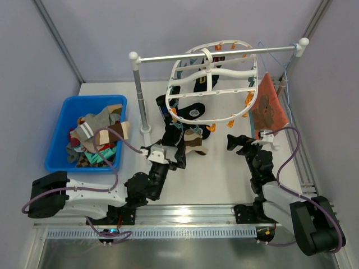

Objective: Remove the socks clipped to the hanger
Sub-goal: Remove the sock from the hanger.

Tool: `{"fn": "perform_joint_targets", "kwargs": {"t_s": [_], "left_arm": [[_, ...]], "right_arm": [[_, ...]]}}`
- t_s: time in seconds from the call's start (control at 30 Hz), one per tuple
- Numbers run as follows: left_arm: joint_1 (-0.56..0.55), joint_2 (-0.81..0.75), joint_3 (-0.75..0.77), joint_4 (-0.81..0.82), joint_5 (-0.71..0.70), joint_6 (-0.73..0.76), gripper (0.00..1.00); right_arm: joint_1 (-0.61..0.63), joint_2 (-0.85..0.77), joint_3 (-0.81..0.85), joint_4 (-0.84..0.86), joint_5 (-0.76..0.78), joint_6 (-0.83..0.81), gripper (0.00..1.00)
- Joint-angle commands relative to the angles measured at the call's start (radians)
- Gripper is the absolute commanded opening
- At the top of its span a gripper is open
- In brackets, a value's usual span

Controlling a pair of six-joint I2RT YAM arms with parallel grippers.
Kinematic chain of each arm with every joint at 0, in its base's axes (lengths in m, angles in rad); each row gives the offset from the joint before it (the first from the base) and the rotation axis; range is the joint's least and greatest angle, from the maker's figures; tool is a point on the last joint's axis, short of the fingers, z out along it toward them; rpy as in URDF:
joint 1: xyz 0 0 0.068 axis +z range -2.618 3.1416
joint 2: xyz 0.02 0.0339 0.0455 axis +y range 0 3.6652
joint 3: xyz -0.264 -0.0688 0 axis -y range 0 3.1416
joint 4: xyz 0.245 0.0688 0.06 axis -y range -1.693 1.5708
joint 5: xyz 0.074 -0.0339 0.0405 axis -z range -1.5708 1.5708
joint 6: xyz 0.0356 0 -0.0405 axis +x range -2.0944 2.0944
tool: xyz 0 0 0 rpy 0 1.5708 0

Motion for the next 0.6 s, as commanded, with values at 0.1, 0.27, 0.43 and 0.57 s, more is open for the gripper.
{"fn": "perform_joint_targets", "kwargs": {"t_s": [0.1, 0.27, 0.43, 0.57], "left_arm": [[-0.130, 0.162, 0.054, 0.247, 0.084, 0.166, 0.99], [-0.109, 0.259, 0.100, 0.337, 0.095, 0.236, 0.99], [0.063, 0.193, 0.052, 0.119, 0.300, 0.007, 1.00], [0.186, 0.196, -0.003, 0.147, 0.438, -0.097, 1.00]], "right_arm": [[-0.003, 0.006, 0.000, 0.063, -0.004, 0.001, 0.98], [-0.003, 0.007, 0.000, 0.065, -0.014, -0.003, 0.98], [-0.005, 0.007, 0.002, 0.068, -0.020, -0.002, 0.98], [-0.005, 0.009, 0.000, 0.069, -0.023, -0.002, 0.98]]}}
